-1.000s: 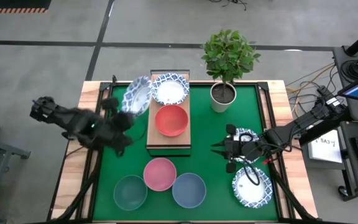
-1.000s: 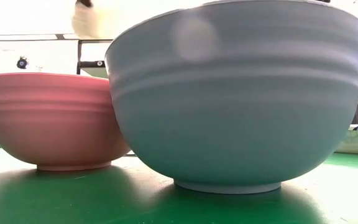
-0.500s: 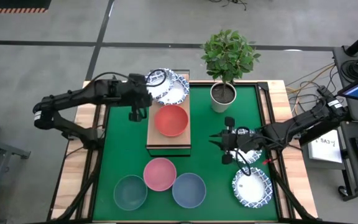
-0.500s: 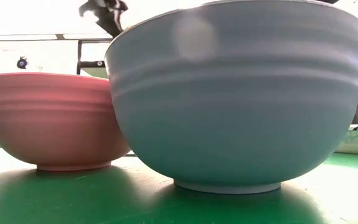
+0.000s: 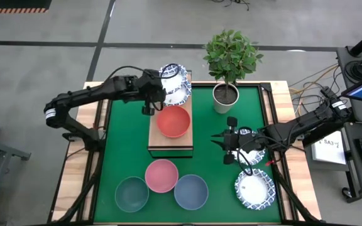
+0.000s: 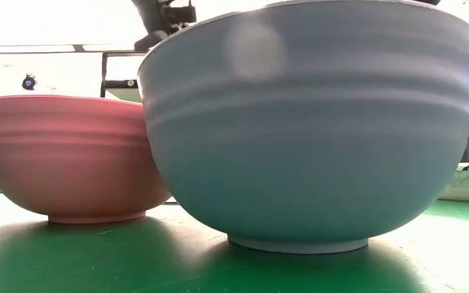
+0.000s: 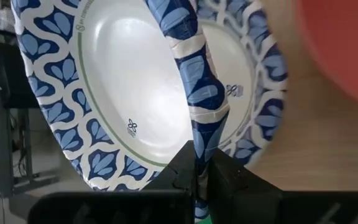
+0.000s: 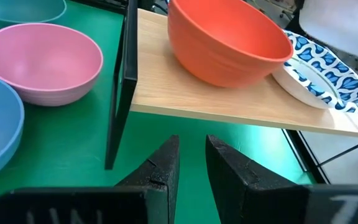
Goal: Place and stack bowls onto a shelf
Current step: Stack the white patterned bowl on top of the other white patterned bowl on the shelf, then stack the blue bowl on top of the orange bowl on the shelf
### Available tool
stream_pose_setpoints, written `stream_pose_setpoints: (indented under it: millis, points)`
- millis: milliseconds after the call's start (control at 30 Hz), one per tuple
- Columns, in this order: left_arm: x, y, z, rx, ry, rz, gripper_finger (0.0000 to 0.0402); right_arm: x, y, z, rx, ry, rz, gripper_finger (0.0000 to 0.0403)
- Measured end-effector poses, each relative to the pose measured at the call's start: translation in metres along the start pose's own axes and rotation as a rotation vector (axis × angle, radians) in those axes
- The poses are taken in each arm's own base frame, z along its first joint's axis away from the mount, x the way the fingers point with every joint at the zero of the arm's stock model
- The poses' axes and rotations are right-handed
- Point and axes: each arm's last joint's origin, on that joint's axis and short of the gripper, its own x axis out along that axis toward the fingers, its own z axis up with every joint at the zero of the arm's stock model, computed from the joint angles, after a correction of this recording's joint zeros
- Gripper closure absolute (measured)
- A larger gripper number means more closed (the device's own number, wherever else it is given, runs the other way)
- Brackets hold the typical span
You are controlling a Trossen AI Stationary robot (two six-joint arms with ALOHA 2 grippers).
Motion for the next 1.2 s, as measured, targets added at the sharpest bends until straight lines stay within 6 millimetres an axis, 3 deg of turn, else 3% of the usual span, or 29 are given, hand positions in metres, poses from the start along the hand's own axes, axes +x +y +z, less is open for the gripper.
stream_pose_setpoints:
  millis: [200, 500, 833, 1200]
  points:
    - [0.012, 0.004, -0.003, -0.009, 0.037, -0.007, 0.0375, 0.0, 0.0, 0.0, -0.001, 0.0, 0.0, 0.0335]
    - [0.012, 0.006, -0.003, -0.013, 0.04, -0.005, 0.0315, 0.0, 0.0, 0.0, 0.008, 0.0, 0.0, 0.0335]
    - [-0.026, 0.024, 0.001, -0.09, -0.046, -0.058, 0.0274, 0.0, 0.0, 0.0, 0.066, 0.0, 0.001, 0.0335]
    - [-0.05, 0.013, -0.015, -0.289, -0.148, -0.2, 0.0288, 0.0, -0.002, 0.001, 0.132, -0.013, -0.052, 0.0335]
